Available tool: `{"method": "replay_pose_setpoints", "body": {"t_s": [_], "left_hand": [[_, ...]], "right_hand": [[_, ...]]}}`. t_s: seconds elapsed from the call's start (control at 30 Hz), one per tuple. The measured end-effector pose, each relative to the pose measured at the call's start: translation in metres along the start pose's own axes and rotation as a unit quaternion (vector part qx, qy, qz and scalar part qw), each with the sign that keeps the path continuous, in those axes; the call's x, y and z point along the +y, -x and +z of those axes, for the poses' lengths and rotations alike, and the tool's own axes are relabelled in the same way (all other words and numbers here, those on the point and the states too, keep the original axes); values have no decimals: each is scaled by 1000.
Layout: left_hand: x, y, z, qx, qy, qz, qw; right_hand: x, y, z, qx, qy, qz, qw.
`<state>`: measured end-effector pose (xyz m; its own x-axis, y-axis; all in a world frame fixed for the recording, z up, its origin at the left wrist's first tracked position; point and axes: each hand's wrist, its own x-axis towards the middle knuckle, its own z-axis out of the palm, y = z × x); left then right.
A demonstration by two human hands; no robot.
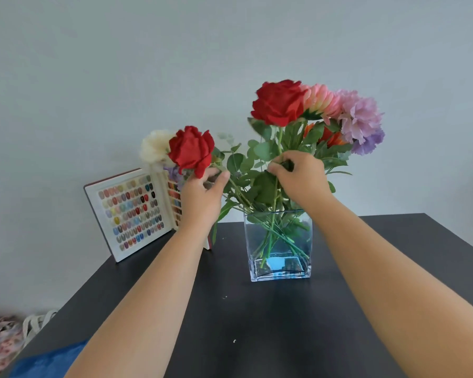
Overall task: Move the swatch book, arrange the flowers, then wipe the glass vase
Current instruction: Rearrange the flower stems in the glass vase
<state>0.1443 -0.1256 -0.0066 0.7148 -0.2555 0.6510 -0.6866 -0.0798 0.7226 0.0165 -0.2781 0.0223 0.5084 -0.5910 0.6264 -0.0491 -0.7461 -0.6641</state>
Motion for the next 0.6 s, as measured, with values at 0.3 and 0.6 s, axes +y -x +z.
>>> {"method": "replay_pose_setpoints", "body": {"t_s": [0.3,0.6], "left_hand": [[63,-39,28,-50,-112,163,979],[40,-36,47,-141,-95,93,981]], "right_hand": [[1,-12,-19,15,-12,-6,1000],[25,-7,-10,-56,43,41,997]]}}
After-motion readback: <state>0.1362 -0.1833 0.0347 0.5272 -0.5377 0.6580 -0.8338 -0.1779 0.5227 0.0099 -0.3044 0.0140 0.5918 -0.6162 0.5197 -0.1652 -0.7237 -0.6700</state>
